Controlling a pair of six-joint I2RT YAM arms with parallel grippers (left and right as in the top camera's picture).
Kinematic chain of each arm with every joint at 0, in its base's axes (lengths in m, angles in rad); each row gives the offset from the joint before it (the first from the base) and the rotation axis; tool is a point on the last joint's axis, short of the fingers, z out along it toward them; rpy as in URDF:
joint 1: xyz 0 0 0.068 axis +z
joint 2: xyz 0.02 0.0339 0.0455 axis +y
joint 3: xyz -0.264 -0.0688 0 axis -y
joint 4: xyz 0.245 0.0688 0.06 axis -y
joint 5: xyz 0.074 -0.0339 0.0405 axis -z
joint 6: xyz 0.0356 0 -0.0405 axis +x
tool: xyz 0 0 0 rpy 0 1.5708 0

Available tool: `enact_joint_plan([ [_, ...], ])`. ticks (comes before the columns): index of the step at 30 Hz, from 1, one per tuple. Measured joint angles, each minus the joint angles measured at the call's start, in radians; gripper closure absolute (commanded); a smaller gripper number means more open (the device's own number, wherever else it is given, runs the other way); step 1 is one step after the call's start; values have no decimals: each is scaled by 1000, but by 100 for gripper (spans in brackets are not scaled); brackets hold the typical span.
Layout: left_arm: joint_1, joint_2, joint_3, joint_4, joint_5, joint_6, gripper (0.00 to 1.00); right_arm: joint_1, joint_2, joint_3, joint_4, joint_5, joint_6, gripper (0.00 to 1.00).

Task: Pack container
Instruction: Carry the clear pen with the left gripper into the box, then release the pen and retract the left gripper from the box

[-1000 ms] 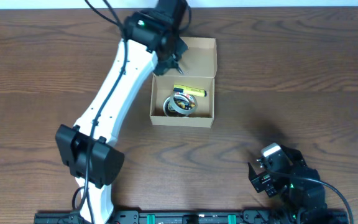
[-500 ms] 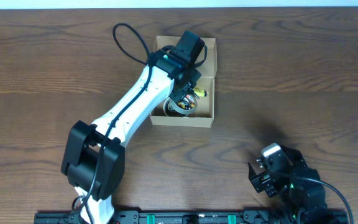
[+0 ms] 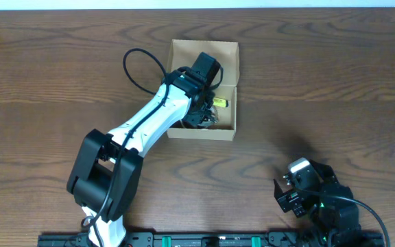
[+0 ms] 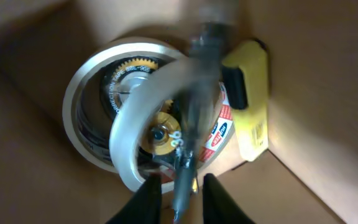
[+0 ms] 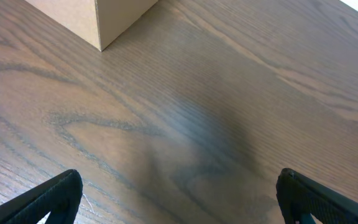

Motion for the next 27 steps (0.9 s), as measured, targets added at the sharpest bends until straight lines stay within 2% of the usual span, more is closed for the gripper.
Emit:
enact_joint_plan([
  [3,0,0,-3,15,-1,-18,73,0,0,0,0,0,0,1],
  [6,0,0,-3,27,-4,-20,64,0,0,0,0,0,0,1],
  [9,0,0,-3,36,-8,-23,50,0,0,0,0,0,0,1],
  [10,1,-2,-3,37,-8,-23,41,0,0,0,0,0,0,1],
  [11,2,-8,-3,37,-8,-20,25,0,0,0,0,0,0,1],
  [12,6,-22,-3,37,-10,-22,5,0,0,0,0,0,0,1],
  [17,64,-172,-5,37,-70,7,4,0,0,0,0,0,0,1],
  [20,122,-296,-5,18,-135,64,4,0,0,0,0,0,0,1],
  [27,238,-513,-4,-213,-229,221,5,0,0,0,0,0,0,1],
])
